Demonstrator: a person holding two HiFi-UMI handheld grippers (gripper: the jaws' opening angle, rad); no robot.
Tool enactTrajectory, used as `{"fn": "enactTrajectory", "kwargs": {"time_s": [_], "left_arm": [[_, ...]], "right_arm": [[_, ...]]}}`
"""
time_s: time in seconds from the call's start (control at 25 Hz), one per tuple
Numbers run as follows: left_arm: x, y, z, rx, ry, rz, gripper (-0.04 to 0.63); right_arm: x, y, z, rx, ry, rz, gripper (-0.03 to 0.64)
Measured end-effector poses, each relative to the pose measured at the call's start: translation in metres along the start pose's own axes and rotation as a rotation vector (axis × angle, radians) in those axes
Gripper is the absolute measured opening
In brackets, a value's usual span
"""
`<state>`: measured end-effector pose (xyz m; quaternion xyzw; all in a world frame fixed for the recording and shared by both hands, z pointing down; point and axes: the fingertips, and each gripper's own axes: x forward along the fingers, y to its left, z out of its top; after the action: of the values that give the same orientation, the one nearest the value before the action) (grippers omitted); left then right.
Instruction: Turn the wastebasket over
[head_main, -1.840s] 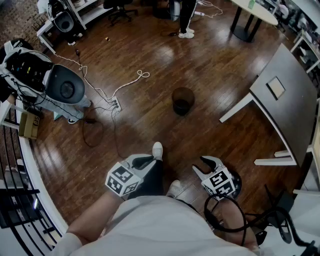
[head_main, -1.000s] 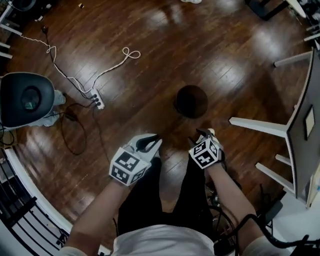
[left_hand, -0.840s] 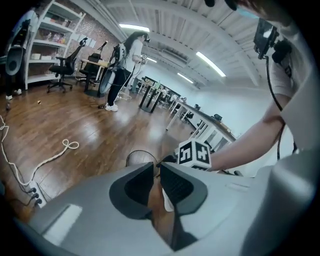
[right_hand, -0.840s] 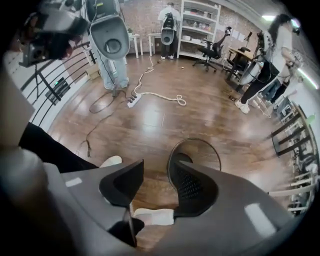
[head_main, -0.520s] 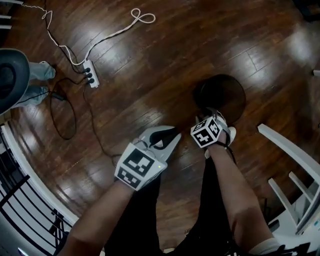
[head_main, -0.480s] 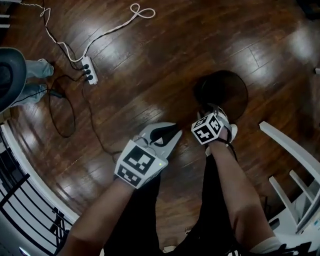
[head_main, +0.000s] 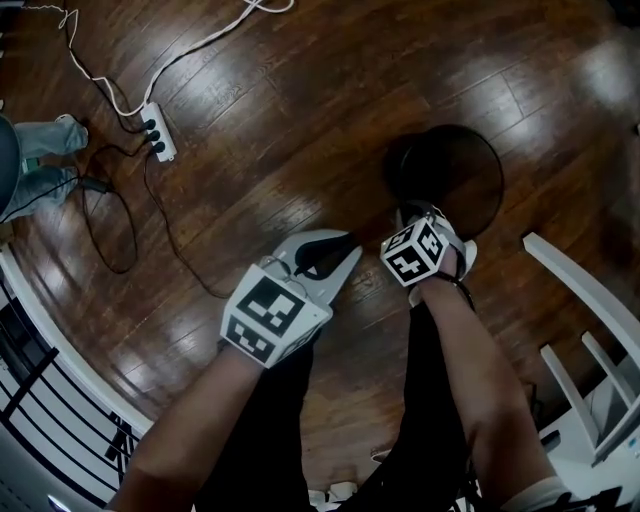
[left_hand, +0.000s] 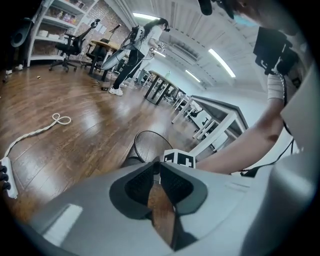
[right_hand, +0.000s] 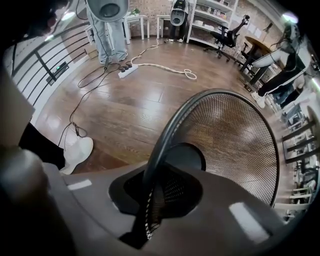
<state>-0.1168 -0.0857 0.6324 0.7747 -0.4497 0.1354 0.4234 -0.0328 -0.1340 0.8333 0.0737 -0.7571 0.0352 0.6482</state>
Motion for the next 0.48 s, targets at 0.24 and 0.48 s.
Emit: {"fn": "enactTrajectory", "kwargs": {"time_s": [0.24,0.48], "left_arm": [[-0.004,0.005,0.005,0.014,0.028,0.021,0.040],[0.003,0.021,0.003,-0.074,0.029,0.088,0.038]], "right_arm": [[-0.039,-0.007,0.009,0.022,-0.093,0.081,0.019],[-0.088,0.013,0.027,0.026,-0.264,0.311,0.015]]}}
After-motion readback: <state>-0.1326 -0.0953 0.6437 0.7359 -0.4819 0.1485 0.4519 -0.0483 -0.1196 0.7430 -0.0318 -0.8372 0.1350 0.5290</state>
